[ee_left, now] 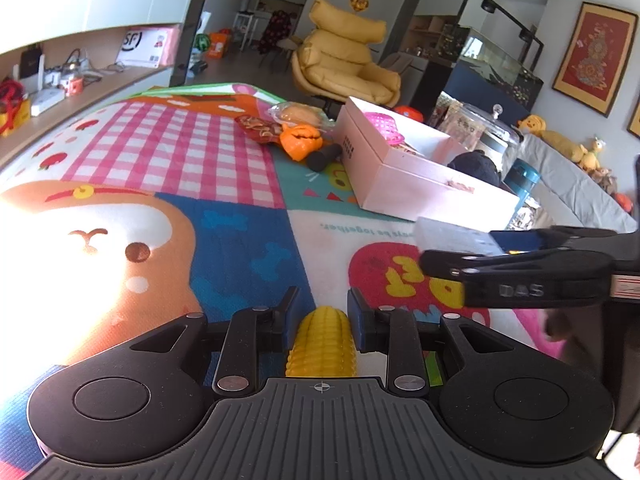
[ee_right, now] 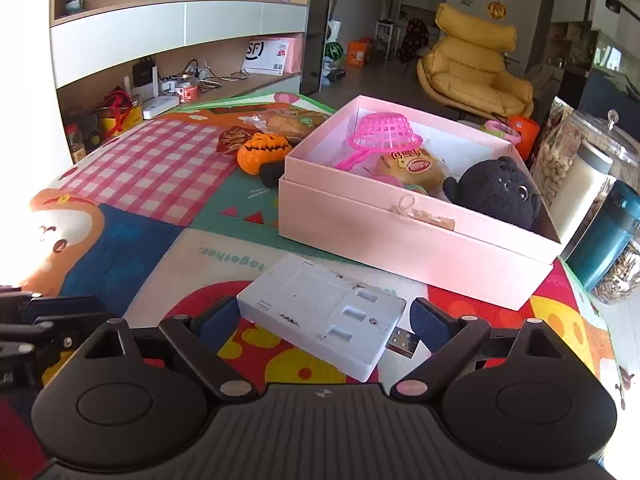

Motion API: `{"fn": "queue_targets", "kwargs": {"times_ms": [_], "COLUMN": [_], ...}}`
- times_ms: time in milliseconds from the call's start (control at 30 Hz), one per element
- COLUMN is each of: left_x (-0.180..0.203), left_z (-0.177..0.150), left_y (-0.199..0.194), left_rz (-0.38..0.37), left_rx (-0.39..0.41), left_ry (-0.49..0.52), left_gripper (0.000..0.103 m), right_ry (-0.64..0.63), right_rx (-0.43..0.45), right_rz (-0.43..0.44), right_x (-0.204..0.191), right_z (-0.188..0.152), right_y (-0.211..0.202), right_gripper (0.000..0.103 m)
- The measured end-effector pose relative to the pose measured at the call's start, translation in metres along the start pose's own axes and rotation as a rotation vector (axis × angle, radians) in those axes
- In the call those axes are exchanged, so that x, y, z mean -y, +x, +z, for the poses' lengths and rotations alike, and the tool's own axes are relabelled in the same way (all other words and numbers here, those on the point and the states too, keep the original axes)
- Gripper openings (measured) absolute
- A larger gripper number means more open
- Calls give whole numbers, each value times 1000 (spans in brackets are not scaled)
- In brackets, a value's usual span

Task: Organize objects
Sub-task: 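Release the yellow corn into the pink box with the left tool while the right tool carries the white device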

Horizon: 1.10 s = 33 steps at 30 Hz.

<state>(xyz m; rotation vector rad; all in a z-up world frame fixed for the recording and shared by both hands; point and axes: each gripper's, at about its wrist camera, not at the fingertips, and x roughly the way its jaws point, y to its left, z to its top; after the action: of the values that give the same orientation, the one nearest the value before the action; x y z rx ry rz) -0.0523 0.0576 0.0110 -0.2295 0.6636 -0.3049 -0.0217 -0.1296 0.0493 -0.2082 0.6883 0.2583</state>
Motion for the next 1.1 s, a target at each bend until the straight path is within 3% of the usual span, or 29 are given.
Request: {"fn": "queue_targets", "kwargs": {"times_ms": [300, 400, 533, 700, 800, 867, 967, 1100], "left_x": [29, 34, 55, 93, 110, 111, 99, 77], "left_z": [-16, -3, 42, 125, 160, 169, 167, 154], "left_y": [-11, -13, -19, -4, 31, 68, 116, 118], "left_rz": [47, -7, -82, -139, -179, -205, -132, -143], "left_rx": [28, -1, 44, 178, 259, 271, 198, 197], "left_ry": [222, 200, 215, 204, 199, 192, 91, 18], "left_gripper": [29, 29, 29, 29, 30, 33, 31, 31], "right_ry": [10, 12, 19, 38, 63, 76, 75, 57], "right_rx": [70, 92, 121, 174, 197, 203, 203, 201], "right_rz": [-11, -18, -4, 19, 28, 28, 6, -5], "right_x": [27, 32, 39, 49, 56, 59, 61, 65], "right_z": [-24, -32, -40, -43, -41, -39, -39, -36], "right_y": [-52, -58, -66, -78, -80, -79, -77, -78], "right_gripper": [92, 92, 92, 92, 92, 92, 92, 92]}}
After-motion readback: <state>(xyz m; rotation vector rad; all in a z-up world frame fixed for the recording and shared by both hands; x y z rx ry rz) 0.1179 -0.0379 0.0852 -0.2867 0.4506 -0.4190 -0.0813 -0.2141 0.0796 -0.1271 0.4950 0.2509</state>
